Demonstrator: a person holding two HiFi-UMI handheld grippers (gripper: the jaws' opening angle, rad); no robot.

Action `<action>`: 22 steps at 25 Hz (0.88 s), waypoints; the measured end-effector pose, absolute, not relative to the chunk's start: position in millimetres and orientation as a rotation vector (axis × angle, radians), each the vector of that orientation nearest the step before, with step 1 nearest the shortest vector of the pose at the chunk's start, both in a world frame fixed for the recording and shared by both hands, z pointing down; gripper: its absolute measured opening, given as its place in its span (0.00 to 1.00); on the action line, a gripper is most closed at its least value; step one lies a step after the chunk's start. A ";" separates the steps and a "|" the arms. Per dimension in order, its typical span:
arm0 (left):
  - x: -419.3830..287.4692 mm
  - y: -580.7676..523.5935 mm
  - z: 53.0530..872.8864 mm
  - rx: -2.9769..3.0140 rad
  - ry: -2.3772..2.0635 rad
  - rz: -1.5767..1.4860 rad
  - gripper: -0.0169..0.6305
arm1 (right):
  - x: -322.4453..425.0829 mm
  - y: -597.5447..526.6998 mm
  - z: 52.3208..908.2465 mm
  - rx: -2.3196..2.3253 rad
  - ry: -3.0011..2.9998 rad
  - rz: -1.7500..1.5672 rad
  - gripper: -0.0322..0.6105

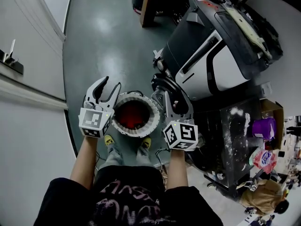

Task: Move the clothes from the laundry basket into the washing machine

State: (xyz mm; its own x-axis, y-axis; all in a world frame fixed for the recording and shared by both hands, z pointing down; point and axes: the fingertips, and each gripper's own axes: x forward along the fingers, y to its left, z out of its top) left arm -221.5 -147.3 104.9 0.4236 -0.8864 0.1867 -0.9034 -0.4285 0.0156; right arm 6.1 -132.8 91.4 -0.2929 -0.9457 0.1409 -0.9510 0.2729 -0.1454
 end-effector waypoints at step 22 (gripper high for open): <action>-215.9 -148.8 265.0 2.316 -1.463 0.438 0.50 | -10.6 -146.1 253.8 1.690 -2.369 0.673 0.53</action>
State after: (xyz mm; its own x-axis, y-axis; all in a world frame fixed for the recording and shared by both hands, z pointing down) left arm -215.9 -148.8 265.0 0.4142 -0.7943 0.4445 -0.9078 -0.3958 0.1387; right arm -10.6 -146.1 253.8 -0.3519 -0.8575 0.3754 -0.9268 0.2630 -0.2680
